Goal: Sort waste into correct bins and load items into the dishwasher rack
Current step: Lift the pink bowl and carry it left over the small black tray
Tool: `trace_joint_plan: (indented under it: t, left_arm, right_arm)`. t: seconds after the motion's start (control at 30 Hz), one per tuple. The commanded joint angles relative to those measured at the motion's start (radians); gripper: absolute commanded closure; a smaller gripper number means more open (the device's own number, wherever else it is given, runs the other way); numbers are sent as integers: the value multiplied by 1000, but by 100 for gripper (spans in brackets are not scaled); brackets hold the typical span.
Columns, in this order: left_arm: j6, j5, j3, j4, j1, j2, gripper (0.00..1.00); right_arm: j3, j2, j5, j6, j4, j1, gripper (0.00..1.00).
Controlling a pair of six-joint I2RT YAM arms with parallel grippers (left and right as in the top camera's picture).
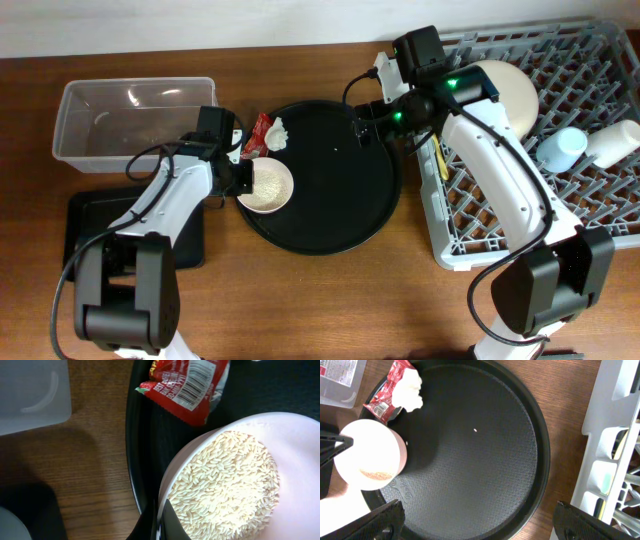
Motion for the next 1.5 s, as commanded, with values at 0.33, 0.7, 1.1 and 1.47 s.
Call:
trace_joint_plan:
  t: [0.33, 0.7, 1.1, 1.47]
  left_arm:
    - [5, 56, 27, -36, -1, -140, 99]
    - [4, -159, 48, -259, 0, -340, 99]
    - [-56, -216, 48, -403, 108, -432, 99]
    - [-121, -476, 48, -481, 308, -431, 99]
  right_arm:
    - [2, -14, 16, 8, 0, 3, 2]
    - [2, -14, 16, 8, 0, 3, 2]
    - [2, -14, 16, 8, 0, 3, 2]
    - [2, -14, 16, 8, 7, 3, 2]
